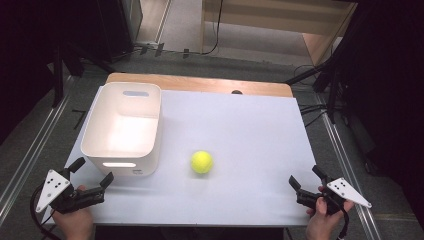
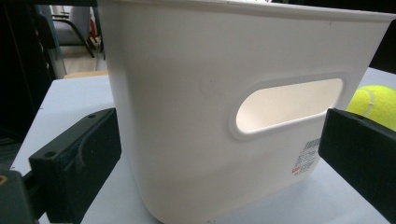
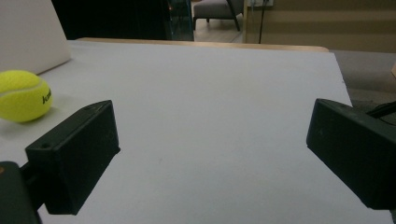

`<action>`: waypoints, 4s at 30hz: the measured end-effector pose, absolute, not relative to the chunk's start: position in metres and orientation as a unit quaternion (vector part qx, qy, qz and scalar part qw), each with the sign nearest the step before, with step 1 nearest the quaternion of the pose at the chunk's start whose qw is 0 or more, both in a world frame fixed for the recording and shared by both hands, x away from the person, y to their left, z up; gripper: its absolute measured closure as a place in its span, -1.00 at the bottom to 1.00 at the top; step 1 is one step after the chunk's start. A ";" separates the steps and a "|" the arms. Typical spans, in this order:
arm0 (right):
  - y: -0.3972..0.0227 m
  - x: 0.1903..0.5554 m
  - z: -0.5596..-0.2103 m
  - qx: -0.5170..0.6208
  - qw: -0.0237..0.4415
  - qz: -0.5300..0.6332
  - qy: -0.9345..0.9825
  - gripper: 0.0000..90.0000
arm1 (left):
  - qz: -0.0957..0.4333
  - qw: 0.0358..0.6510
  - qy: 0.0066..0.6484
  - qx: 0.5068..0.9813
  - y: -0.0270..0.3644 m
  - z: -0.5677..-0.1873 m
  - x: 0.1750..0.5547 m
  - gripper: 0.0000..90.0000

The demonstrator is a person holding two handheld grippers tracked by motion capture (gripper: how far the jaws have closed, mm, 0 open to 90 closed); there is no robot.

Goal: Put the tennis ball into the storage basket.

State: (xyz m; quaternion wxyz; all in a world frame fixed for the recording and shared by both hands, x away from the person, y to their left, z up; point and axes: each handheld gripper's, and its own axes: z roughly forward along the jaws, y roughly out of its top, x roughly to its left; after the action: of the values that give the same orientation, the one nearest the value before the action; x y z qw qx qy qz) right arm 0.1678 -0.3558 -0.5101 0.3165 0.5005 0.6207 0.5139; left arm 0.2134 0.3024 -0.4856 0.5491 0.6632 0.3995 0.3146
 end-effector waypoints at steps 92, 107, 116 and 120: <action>-0.205 0.288 -0.429 0.347 0.175 0.444 0.807 -0.98 | 0.314 0.532 0.386 0.685 0.295 -0.487 0.214 -1.00; -0.187 0.299 -0.424 0.326 0.164 0.430 0.826 -0.98 | 0.314 0.530 0.388 0.685 0.295 -0.487 0.214 -1.00; -0.171 0.306 -0.417 0.305 0.149 0.414 0.845 -0.98 | 0.313 0.530 0.389 0.686 0.295 -0.487 0.214 -1.00; -0.166 0.307 -0.417 0.301 0.146 0.409 0.849 -0.98 | 0.314 0.530 0.389 0.685 0.295 -0.487 0.214 -1.00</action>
State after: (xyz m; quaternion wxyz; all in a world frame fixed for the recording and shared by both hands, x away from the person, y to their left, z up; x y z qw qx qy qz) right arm 0.3074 -0.1664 -0.4169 0.1460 0.3013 0.8491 0.4086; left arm 0.2143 0.2949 -0.4869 0.5300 0.6852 0.3887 0.3139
